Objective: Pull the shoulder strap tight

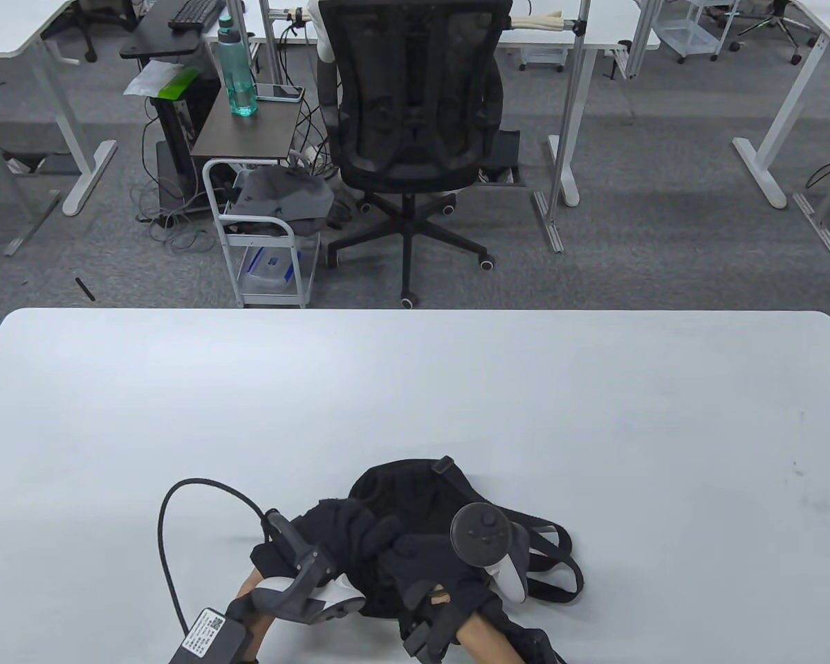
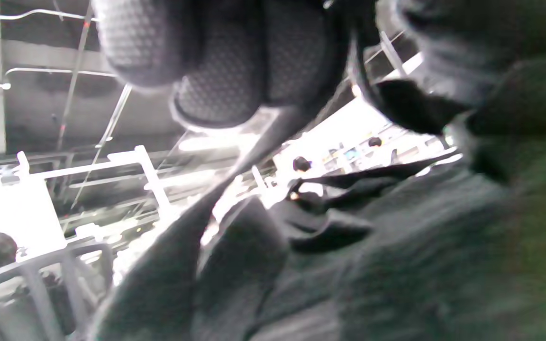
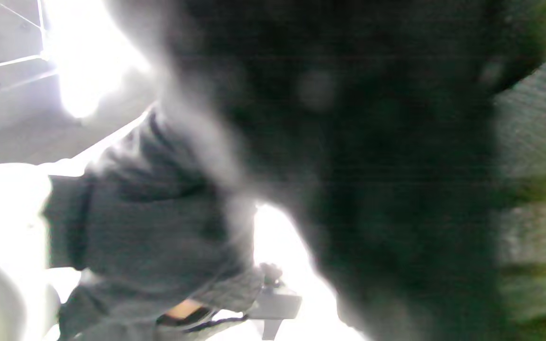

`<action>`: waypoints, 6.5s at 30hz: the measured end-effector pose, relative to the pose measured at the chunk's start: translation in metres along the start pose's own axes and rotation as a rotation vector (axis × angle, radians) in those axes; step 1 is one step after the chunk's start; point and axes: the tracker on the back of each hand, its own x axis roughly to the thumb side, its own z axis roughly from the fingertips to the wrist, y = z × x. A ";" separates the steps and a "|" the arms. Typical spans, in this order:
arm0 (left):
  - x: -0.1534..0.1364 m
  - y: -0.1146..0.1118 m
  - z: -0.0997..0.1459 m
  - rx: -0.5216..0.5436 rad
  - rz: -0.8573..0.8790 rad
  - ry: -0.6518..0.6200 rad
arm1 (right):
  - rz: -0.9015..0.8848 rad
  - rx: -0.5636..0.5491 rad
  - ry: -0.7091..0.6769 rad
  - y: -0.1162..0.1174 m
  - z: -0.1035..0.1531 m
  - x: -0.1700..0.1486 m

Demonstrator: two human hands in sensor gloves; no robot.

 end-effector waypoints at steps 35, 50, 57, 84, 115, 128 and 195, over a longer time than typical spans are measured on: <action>-0.026 -0.001 0.010 -0.061 -0.016 0.108 | 0.029 0.047 0.004 0.000 0.001 0.002; 0.006 0.026 -0.005 0.063 0.134 0.064 | -0.107 -0.024 -0.018 -0.006 0.002 -0.004; -0.012 0.007 -0.002 -0.003 0.174 0.128 | -0.044 -0.001 -0.026 0.001 -0.001 0.001; -0.014 0.003 0.002 0.015 0.353 0.206 | -0.034 -0.017 -0.017 -0.009 0.001 -0.004; 0.002 -0.002 -0.003 -0.024 0.357 0.116 | -0.091 0.004 0.012 -0.008 -0.001 -0.007; -0.014 0.000 0.001 -0.037 0.280 0.180 | -0.094 0.009 0.030 -0.009 -0.003 -0.011; -0.010 -0.013 -0.003 -0.051 0.287 0.123 | -0.064 0.030 0.026 -0.005 -0.007 -0.009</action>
